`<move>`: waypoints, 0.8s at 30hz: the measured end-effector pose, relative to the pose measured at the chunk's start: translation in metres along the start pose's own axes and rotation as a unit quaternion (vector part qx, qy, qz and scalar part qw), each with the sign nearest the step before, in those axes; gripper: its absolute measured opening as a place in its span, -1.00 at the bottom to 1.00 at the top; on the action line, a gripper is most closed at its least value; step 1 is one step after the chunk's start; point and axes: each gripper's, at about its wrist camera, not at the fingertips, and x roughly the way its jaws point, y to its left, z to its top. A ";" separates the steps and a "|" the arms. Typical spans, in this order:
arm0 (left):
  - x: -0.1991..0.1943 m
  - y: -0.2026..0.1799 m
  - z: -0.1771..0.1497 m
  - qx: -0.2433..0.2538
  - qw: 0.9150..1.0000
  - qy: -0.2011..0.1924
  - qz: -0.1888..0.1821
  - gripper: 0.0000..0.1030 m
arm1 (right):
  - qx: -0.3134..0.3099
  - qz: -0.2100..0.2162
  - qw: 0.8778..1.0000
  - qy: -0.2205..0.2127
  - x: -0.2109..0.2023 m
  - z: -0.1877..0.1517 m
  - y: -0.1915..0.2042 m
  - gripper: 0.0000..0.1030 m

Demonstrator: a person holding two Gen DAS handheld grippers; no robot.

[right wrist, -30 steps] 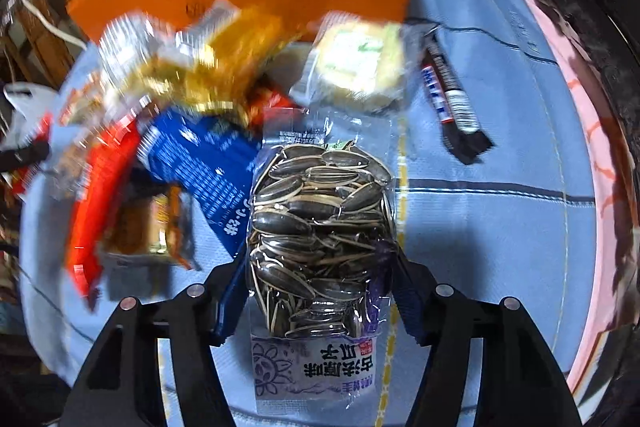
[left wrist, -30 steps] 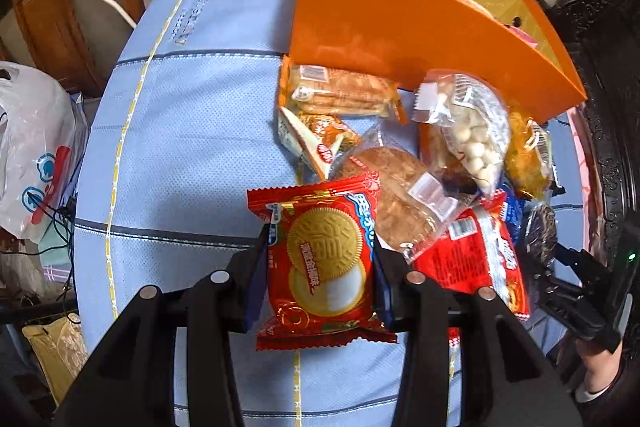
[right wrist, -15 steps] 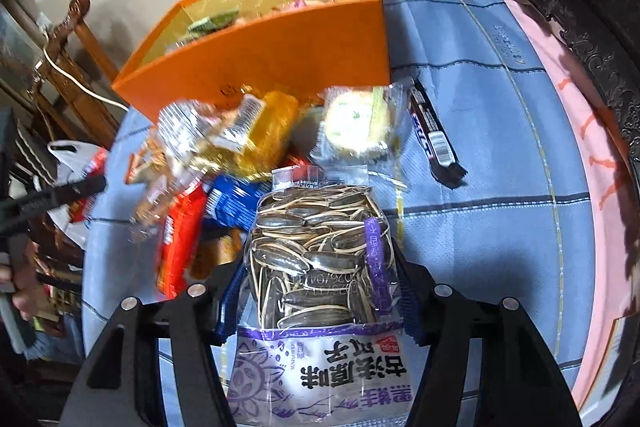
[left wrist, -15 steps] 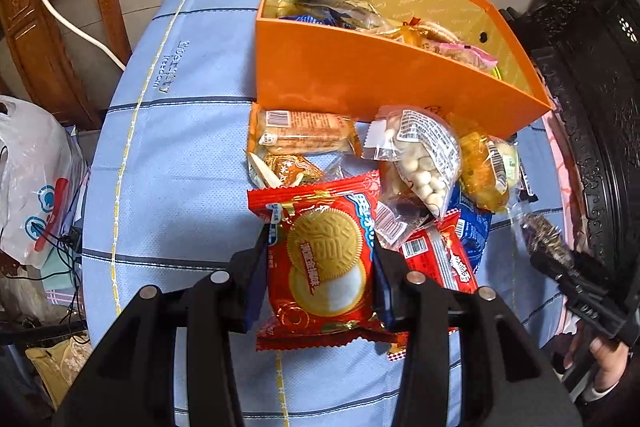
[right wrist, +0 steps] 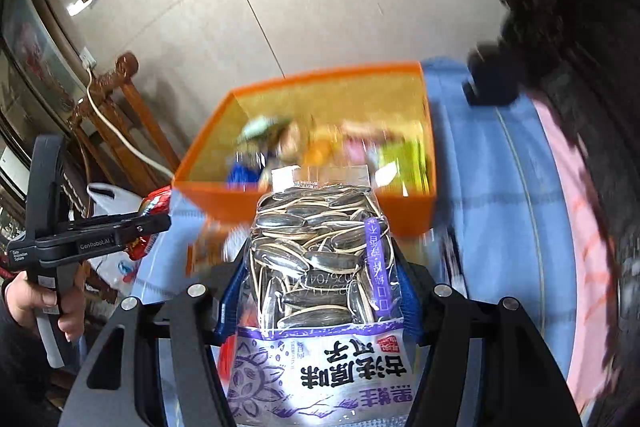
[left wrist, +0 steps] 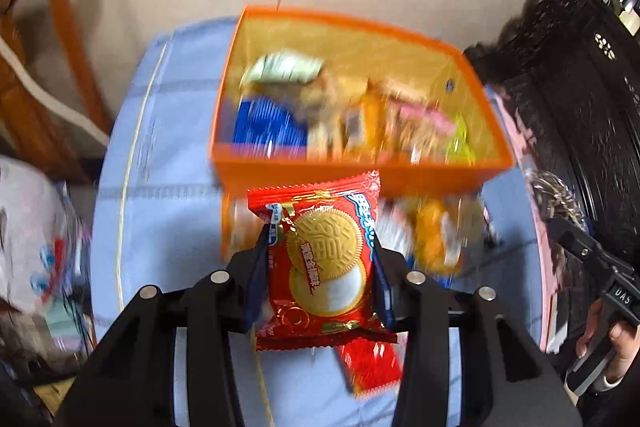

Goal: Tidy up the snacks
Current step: 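Drop the biscuit pack into the orange box with the left tool while the right tool drops the seed bag, then move both tools back toward the remaining snack pile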

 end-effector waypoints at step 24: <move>0.061 0.029 0.021 -0.054 0.992 0.046 0.100 0.89 | 0.032 -0.061 0.998 0.008 0.056 -0.007 -0.026 0.87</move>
